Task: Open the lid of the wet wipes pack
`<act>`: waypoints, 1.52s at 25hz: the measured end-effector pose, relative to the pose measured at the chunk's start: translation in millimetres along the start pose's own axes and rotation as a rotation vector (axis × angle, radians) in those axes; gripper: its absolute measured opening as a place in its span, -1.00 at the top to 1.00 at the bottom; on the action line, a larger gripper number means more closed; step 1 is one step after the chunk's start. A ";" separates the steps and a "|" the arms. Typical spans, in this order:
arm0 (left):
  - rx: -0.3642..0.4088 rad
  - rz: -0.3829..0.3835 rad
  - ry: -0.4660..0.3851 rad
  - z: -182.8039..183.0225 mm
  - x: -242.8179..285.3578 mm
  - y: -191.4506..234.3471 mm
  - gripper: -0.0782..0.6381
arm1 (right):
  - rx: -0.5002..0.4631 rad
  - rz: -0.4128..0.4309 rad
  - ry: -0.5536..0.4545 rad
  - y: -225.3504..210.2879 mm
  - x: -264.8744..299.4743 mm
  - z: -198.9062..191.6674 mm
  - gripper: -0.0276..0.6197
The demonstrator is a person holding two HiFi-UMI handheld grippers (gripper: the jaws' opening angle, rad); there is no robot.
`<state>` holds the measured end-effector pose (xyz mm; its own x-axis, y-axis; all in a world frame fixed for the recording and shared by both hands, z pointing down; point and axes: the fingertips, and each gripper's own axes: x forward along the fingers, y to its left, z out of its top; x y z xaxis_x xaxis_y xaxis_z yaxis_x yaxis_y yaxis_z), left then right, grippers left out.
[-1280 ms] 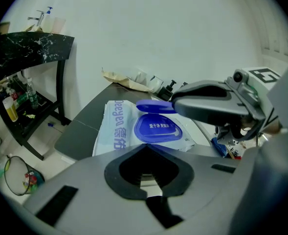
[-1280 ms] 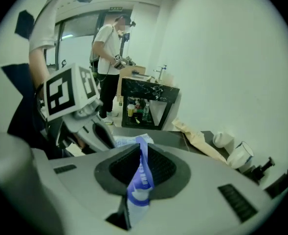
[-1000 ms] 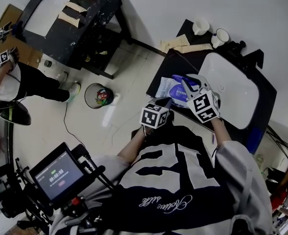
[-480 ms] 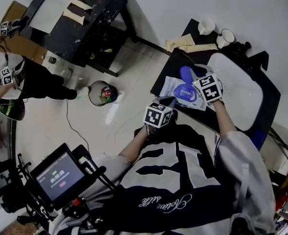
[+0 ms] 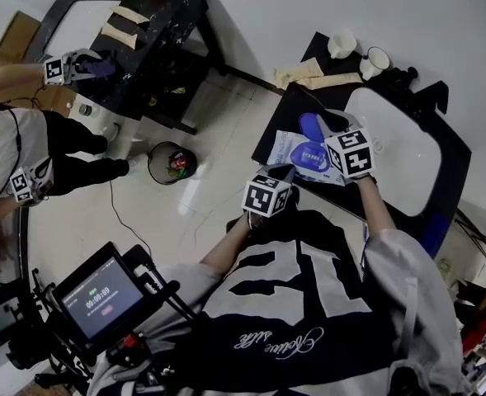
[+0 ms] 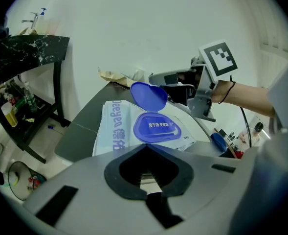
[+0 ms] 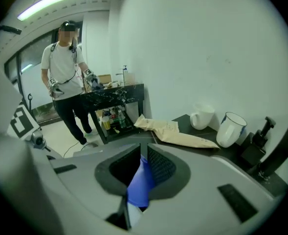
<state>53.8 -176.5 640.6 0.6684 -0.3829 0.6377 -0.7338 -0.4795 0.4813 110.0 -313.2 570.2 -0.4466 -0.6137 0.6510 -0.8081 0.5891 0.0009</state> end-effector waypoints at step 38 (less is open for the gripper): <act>0.068 -0.345 -0.183 19.9 -159.0 -89.7 0.79 | 0.606 -0.353 -0.354 163.9 -200.6 -58.6 0.79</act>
<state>15.8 -88.4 484.1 0.8895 -0.3218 0.3245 -0.4566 -0.6532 0.6040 89.7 -62.7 484.2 -0.1381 -0.9022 0.4085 -0.9481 0.0011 -0.3181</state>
